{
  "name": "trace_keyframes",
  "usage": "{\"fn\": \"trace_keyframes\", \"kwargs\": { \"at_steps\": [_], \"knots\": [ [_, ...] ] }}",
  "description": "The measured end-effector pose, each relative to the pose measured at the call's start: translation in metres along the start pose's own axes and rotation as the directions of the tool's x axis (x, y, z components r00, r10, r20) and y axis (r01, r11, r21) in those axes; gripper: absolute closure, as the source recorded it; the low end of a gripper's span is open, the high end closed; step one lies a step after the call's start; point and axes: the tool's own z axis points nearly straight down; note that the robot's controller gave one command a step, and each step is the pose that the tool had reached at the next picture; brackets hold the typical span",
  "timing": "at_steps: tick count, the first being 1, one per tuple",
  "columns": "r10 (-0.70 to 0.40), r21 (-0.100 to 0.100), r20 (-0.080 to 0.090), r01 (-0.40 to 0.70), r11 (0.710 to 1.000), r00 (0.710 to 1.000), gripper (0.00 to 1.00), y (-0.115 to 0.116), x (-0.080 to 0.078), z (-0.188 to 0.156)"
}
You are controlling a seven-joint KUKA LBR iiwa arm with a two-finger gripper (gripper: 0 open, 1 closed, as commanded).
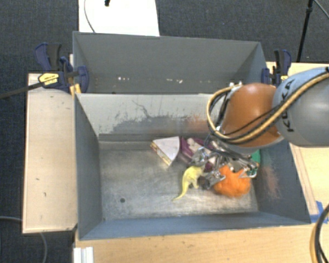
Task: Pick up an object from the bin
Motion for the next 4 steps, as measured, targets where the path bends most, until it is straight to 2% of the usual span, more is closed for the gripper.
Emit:
{"fn": "trace_keyframes", "kwargs": {
  "at_steps": [4],
  "knots": [
    [-0.003, 0.0, 0.0, 0.003, 1.0, 1.0, 1.0, 0.0, -0.0001, 0.0]
  ]
}}
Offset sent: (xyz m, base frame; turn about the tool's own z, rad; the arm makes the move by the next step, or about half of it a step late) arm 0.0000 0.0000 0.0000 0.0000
